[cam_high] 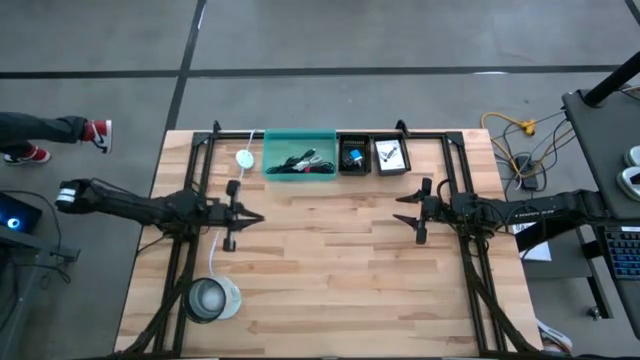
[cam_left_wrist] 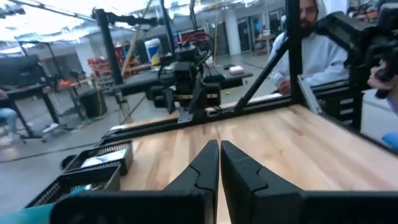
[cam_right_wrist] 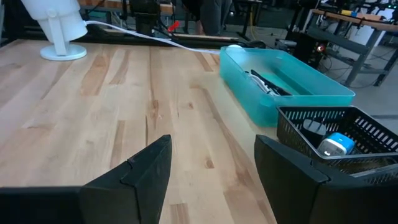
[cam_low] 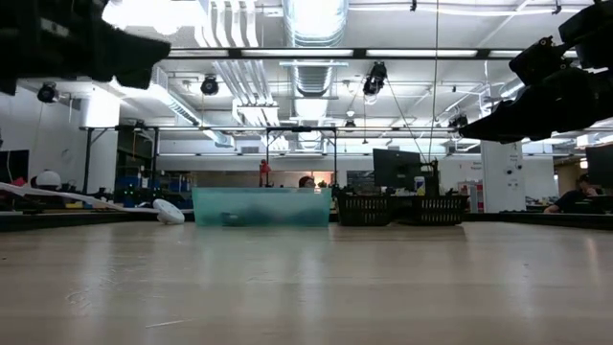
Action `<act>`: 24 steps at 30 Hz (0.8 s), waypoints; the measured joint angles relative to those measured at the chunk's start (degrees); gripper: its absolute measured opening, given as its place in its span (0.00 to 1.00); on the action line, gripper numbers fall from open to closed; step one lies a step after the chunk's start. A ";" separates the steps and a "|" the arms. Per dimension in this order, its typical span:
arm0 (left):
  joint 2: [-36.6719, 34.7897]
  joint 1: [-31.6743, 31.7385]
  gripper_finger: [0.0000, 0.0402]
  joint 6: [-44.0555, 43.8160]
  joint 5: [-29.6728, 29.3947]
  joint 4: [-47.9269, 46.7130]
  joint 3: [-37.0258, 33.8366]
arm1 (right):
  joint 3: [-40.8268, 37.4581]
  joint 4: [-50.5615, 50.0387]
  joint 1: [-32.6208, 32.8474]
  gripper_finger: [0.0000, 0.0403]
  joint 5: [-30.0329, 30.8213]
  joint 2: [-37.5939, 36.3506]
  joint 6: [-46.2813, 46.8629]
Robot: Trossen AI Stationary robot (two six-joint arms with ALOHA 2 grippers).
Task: Pick and place items into bin
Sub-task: Return to Home Position
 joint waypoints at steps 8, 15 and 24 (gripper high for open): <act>-13.11 0.00 0.00 0.40 -1.73 -6.63 -5.42 | 0.00 0.04 0.00 0.53 0.02 0.00 -1.49; -26.31 0.02 0.00 -0.99 -1.81 -20.85 -4.57 | 0.00 0.09 0.00 0.53 0.02 0.00 -1.50; -23.95 0.04 0.00 -1.11 -4.78 -21.39 -6.25 | 0.02 1.87 -0.02 0.53 -1.03 -0.13 -0.93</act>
